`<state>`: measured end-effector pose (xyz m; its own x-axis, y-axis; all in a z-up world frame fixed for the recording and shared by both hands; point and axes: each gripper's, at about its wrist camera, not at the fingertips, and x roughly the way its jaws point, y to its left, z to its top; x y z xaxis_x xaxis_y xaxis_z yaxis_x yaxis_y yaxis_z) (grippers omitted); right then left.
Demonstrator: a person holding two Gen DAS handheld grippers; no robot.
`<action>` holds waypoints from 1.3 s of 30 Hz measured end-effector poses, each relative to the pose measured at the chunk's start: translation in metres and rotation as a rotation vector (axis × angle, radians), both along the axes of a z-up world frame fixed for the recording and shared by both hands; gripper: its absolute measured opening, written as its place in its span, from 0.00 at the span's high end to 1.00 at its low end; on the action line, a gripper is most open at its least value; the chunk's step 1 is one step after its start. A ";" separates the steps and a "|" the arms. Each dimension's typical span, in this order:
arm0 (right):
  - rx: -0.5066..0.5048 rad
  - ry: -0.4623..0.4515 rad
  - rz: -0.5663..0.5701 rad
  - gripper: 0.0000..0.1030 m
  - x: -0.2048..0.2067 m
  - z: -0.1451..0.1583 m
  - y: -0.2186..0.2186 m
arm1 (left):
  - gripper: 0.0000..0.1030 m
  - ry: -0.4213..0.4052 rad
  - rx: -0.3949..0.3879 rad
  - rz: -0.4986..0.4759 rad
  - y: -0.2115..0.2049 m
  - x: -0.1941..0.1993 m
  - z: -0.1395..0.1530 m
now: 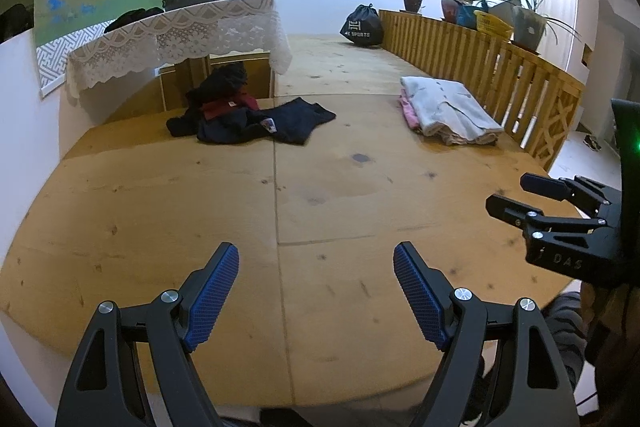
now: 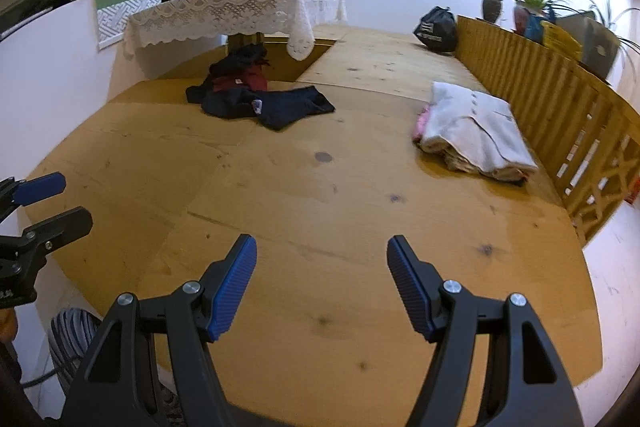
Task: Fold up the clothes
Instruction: 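Move both tools toward the navy garment on the clothing pile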
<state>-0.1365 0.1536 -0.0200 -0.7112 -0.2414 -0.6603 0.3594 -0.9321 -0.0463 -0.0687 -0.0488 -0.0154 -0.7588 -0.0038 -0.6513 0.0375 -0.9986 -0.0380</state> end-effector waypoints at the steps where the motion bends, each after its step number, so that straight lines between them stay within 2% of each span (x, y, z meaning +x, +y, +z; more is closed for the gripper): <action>1: 0.007 0.005 0.007 0.35 -0.006 0.002 -0.003 | 0.24 0.003 0.000 0.001 -0.004 -0.005 0.002; 11: 0.070 0.069 0.105 0.35 -0.074 0.021 -0.050 | 0.24 0.034 -0.007 0.019 -0.052 -0.077 0.020; 14: 0.061 0.037 0.115 0.35 -0.103 0.022 -0.062 | 0.24 0.020 -0.012 0.017 -0.067 -0.104 0.021; 19: 0.065 -0.044 0.123 0.35 -0.170 0.011 -0.086 | 0.24 -0.017 0.028 0.026 -0.099 -0.154 0.015; 24: 0.140 -0.082 0.127 0.35 -0.233 -0.018 -0.121 | 0.24 -0.080 0.046 0.050 -0.130 -0.206 -0.009; 29: 0.161 -0.150 0.139 0.35 -0.284 -0.054 -0.159 | 0.24 -0.190 0.118 0.076 -0.159 -0.267 -0.049; 34: 0.248 -0.151 0.148 0.35 -0.322 -0.081 -0.204 | 0.24 -0.281 0.069 0.129 -0.168 -0.327 -0.091; 39: 0.258 -0.184 0.136 0.35 -0.344 -0.095 -0.216 | 0.24 -0.334 0.023 0.169 -0.172 -0.365 -0.115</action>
